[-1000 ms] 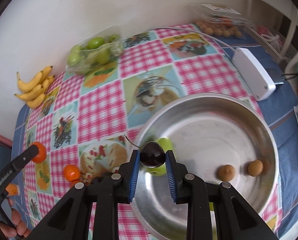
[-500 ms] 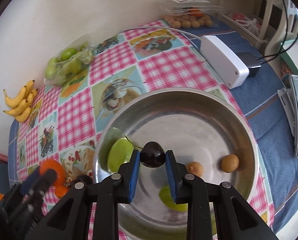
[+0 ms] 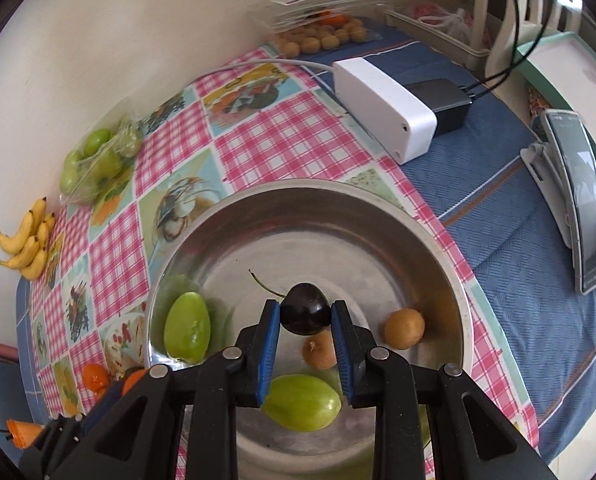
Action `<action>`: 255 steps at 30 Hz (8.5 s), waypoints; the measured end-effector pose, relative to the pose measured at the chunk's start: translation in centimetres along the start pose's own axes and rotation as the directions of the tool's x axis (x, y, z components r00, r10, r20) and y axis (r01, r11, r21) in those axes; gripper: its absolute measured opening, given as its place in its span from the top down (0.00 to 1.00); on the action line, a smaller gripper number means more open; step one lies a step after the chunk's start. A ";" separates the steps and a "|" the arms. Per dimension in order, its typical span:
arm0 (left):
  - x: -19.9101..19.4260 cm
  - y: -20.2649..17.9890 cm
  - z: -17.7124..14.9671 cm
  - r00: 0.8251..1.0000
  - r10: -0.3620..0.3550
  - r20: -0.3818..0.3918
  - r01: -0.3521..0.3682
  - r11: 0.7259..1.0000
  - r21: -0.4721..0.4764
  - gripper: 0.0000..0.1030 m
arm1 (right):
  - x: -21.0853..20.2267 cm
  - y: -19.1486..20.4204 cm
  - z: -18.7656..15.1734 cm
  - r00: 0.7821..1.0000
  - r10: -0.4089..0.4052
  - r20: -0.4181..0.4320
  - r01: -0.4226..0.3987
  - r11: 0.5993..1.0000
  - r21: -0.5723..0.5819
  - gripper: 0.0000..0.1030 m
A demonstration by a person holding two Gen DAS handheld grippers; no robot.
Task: Organize fruits
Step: 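Carry the plum and tangerine into the steel bowl and open both tools, then move both tools back toward the remaining tangerines and plums, then grasp a tangerine with the left tool while the right tool grasps a dark plum, then carry the tangerine and plum into the steel bowl and open both tools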
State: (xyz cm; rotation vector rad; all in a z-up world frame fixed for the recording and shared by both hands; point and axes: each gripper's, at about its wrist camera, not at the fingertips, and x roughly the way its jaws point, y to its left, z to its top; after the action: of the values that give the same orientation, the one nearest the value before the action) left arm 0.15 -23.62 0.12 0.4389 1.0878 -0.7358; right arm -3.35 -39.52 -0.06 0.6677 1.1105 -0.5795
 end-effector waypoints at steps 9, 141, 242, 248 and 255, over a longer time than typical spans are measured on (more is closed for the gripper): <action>0.8 -0.3 -0.1 1.000 0.000 -0.009 0.000 1.000 0.008 0.67 | 1.0 1.0 -0.1 1.000 0.000 -0.014 0.000 1.000 -0.029 0.72; -2.7 24.5 -7.3 0.995 0.092 -0.042 -0.093 0.673 -0.734 0.11 | 2.4 17.9 -7.9 0.970 0.197 -0.144 -0.237 0.904 -0.355 0.17; -2.8 17.9 -2.9 0.994 -0.074 0.074 0.104 0.787 -0.608 0.63 | 0.0 12.0 -4.3 0.988 0.148 -0.047 -0.155 0.963 -0.221 0.70; -2.4 14.3 -1.7 0.994 -0.093 0.058 0.110 0.848 -0.519 0.63 | 0.1 9.1 -3.3 0.992 0.120 -0.033 -0.124 0.982 -0.145 0.70; -2.0 9.8 -0.7 0.990 -0.134 0.035 0.136 0.901 -0.413 0.63 | -0.2 5.3 -2.2 0.996 0.091 -0.014 -0.092 0.994 -0.055 0.70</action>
State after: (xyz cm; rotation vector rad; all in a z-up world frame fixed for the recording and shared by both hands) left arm 6.24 -15.78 1.32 -0.0034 1.2408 -0.6033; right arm -1.00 -34.31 0.52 0.6711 1.0973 -0.4649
